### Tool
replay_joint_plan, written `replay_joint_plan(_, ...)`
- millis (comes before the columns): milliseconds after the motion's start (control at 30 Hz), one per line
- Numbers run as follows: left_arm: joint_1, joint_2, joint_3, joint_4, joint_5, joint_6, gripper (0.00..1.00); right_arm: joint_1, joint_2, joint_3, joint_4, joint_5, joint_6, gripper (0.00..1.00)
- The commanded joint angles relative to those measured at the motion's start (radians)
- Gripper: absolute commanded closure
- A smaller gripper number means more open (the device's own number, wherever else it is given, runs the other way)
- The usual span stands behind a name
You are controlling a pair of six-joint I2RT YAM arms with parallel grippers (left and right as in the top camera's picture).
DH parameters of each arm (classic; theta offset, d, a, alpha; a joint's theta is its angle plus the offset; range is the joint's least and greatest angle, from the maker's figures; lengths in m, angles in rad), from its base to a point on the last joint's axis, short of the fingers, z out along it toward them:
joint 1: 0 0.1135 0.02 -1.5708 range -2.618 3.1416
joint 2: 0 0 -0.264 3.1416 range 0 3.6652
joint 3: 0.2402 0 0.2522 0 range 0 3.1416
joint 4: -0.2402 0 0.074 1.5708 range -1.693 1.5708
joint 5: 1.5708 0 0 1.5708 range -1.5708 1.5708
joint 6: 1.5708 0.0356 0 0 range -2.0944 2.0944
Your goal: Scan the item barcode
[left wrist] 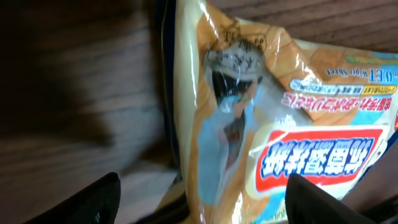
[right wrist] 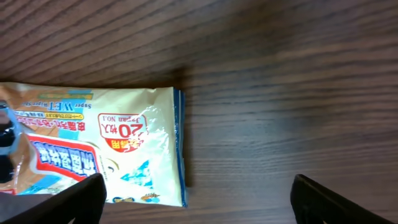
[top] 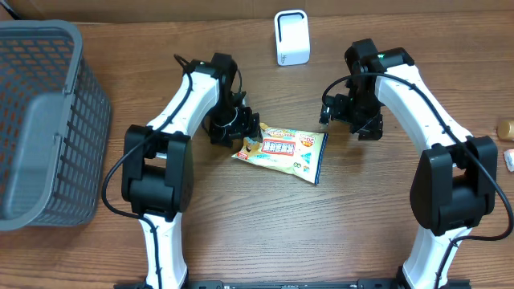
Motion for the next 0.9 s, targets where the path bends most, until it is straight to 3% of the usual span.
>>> replay_joint_plan(0,0.017,0.003,-0.069,0.069,0.117,0.052,0.26,-0.008,0.002,0.007,0.004,-0.033,-0.009,0.18)
replay_joint_plan(133,0.016,0.003,-0.123,0.143,0.177,0.052,0.30,-0.013,0.002,-0.045,0.017,-0.033,-0.008,0.40)
replay_joint_plan(233,0.013,0.003,-0.148,0.186,0.210,0.039,0.37,-0.014,0.002,-0.101,0.060,-0.035,0.003,0.51)
replay_joint_plan(533,-0.006,0.007,-0.155,0.211,0.220,0.001,0.35,0.007,0.003,-0.301,0.304,-0.262,0.048,0.62)
replay_joint_plan(667,-0.026,0.009,-0.155,0.217,0.217,-0.045,0.33,0.039,0.004,-0.360,0.371,-0.264,0.112,0.71)
replay_joint_plan(867,-0.055,0.009,-0.155,0.230,0.212,-0.066,0.34,0.085,0.004,-0.363,0.428,-0.307,0.139,0.74)
